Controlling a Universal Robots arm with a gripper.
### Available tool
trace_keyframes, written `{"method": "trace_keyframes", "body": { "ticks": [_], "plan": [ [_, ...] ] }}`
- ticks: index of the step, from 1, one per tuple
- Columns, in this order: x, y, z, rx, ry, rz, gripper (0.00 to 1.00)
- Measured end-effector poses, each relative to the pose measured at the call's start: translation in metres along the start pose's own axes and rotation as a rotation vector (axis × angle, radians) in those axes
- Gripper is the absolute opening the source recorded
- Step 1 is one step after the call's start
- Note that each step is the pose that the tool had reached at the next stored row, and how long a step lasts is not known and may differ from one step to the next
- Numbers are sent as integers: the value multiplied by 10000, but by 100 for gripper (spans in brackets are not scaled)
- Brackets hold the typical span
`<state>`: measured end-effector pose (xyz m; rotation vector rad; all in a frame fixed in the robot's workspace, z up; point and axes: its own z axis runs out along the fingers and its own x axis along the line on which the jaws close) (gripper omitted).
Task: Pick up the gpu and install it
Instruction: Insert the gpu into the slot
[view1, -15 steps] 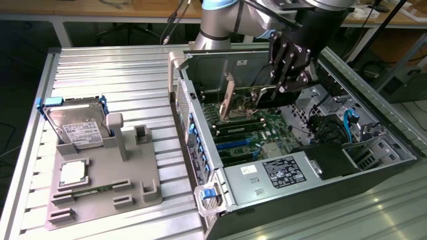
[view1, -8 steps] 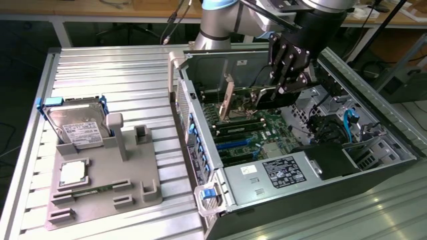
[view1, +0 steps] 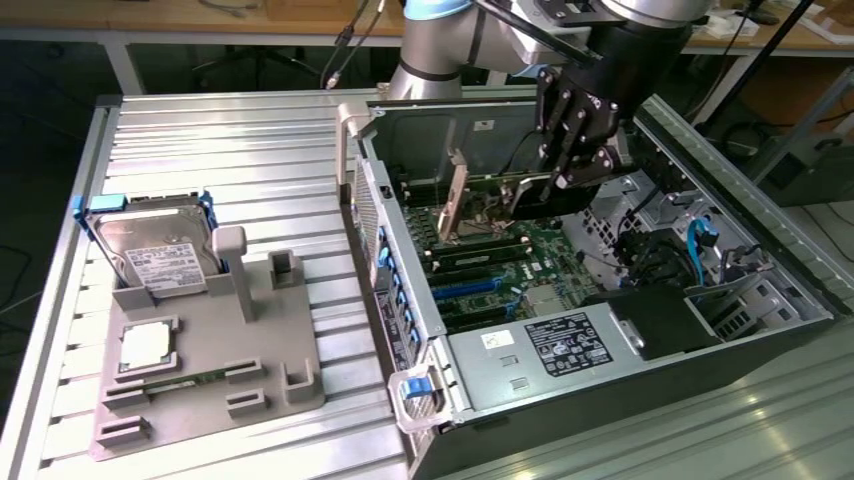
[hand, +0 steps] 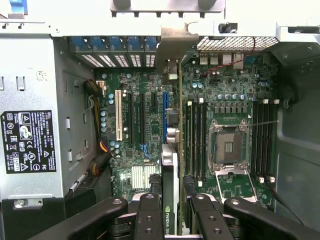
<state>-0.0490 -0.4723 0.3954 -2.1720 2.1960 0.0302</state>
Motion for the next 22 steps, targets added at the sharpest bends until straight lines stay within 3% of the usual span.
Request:
{"method": "trace_keyframes", "body": {
  "ticks": [1,2,3,4,22],
  "plan": [
    [0,1,5,-31,-13,8,27],
    [0,2,9,-171,-12,31,27],
    [1,2,19,-251,-12,43,27],
    [2,2,41,-270,-14,51,27],
    [22,15,410,-314,-11,109,27]
  ]
}}
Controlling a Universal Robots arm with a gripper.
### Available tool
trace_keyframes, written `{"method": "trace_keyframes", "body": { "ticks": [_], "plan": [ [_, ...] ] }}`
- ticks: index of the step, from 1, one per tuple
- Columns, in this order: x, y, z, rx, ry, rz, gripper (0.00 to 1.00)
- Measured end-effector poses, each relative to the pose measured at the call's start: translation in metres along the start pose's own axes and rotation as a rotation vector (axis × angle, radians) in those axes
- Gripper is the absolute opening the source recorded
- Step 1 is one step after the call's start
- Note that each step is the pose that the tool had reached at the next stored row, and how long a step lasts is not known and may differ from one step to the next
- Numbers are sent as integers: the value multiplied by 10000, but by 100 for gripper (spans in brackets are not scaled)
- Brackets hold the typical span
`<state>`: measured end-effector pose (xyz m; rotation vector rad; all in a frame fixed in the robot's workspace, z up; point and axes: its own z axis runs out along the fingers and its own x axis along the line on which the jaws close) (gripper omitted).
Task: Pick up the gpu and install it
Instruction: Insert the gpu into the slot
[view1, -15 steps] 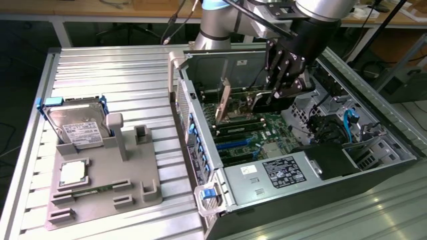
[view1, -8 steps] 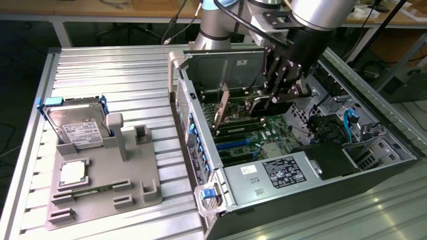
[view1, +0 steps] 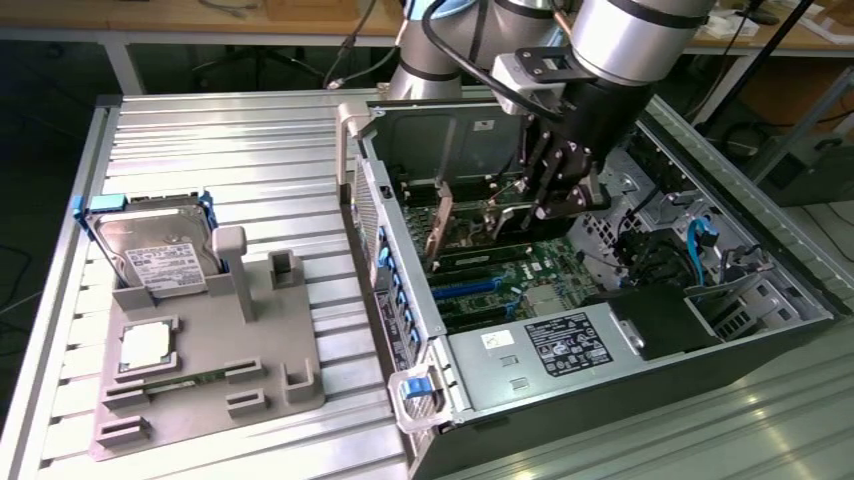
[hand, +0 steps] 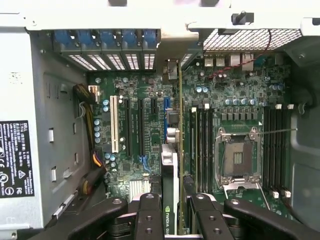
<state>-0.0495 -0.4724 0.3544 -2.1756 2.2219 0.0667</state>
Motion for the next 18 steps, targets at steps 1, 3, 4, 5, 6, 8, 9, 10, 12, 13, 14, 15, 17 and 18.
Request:
{"method": "trace_keyframes", "body": {
  "ticks": [1,3,4,5,6,8,9,10,12,13,14,15,17,18],
  "plan": [
    [-1,4,22,0,0,0,27],
    [-2,9,81,0,0,0,27],
    [-3,21,140,0,-1,2,27],
    [-11,44,188,0,0,1,27],
    [-27,77,255,1,-1,1,27],
    [-41,119,458,0,1,-1,27],
    [-42,126,538,1,0,1,27],
    [-42,151,620,0,0,1,27],
    [-45,191,691,1,-1,0,27],
    [-45,200,703,-3,0,0,27],
    [-45,200,703,-4,1,0,27],
    [-45,201,703,-4,1,0,27],
    [-45,201,704,-3,0,0,27],
    [-46,206,705,-2,-2,2,27]
  ]
}}
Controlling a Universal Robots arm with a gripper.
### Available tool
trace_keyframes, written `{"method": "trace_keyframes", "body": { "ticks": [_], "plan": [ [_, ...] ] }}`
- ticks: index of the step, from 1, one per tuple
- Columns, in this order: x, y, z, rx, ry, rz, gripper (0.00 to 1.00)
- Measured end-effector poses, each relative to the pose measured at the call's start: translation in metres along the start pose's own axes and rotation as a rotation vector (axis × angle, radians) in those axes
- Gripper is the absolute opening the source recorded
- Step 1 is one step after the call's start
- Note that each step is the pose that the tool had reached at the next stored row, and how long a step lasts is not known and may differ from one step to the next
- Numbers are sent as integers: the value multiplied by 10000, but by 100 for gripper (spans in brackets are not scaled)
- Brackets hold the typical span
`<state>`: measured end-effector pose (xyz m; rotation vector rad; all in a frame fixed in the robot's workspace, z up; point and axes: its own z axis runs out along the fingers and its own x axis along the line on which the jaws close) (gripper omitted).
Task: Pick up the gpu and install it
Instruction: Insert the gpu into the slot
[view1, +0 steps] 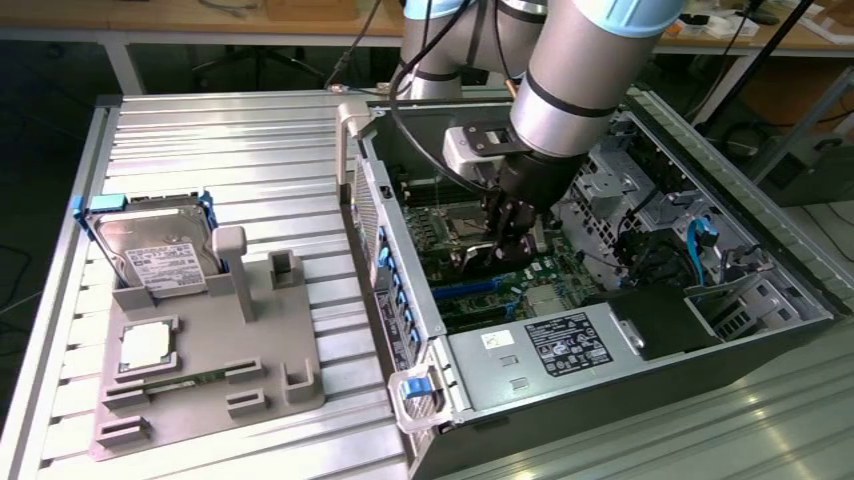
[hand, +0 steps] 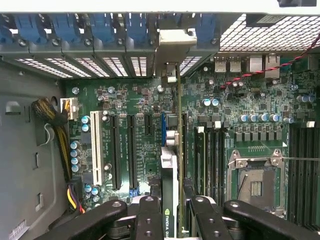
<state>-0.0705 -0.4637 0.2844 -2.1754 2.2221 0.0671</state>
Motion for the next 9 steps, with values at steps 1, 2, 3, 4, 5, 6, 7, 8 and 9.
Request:
{"method": "trace_keyframes", "body": {
  "ticks": [1,2,3,4,5,6,7,8,9],
  "plan": [
    [1,1,0,-3,0,-2,27],
    [3,1,0,-4,0,-1,27],
    [10,1,-1,-5,1,-1,27],
    [19,0,-2,-5,1,-2,27],
    [27,0,-2,-6,1,-1,27],
    [45,0,-3,-4,0,-1,27],
    [56,-1,-3,-4,1,-1,27],
    [60,0,-3,-4,0,0,27],
    [60,0,-2,-4,0,0,27]
  ]
}}
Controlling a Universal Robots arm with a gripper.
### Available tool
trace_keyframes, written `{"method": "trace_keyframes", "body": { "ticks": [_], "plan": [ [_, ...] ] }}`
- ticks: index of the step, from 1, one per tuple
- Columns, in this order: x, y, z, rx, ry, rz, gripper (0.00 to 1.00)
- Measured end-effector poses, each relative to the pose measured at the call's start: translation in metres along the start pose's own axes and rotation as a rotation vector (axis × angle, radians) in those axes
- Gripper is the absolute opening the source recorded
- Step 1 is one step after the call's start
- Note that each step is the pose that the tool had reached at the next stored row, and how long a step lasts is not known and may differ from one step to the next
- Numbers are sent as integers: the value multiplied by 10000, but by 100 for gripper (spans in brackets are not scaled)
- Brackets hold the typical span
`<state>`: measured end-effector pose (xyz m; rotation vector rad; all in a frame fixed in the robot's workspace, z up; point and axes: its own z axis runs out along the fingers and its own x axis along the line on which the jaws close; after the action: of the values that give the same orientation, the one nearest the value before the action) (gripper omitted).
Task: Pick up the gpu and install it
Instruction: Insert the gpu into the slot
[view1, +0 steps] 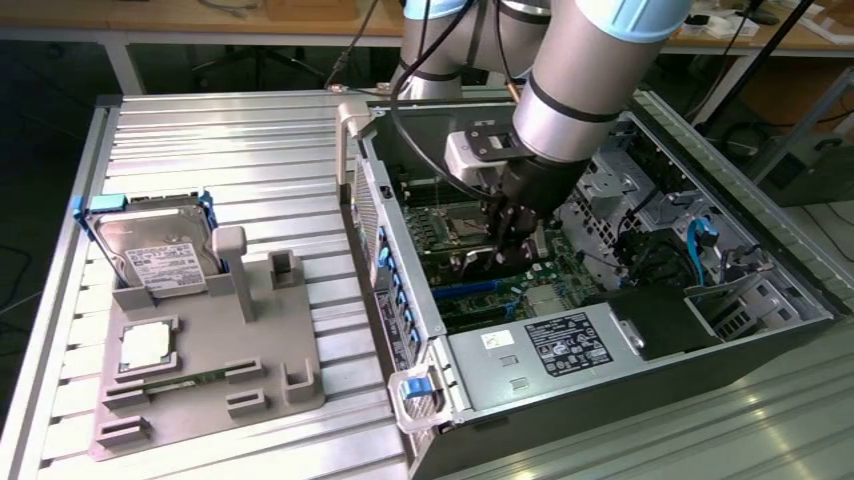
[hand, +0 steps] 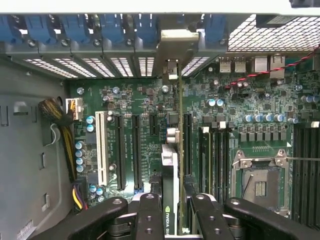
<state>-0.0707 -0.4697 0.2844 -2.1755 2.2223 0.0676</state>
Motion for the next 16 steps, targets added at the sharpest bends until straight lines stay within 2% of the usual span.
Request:
{"method": "trace_keyframes", "body": {
  "ticks": [5,16],
  "plan": [
    [2,4,12,1,0,1,27],
    [7,3,127,1,0,32,27]
  ]
}}
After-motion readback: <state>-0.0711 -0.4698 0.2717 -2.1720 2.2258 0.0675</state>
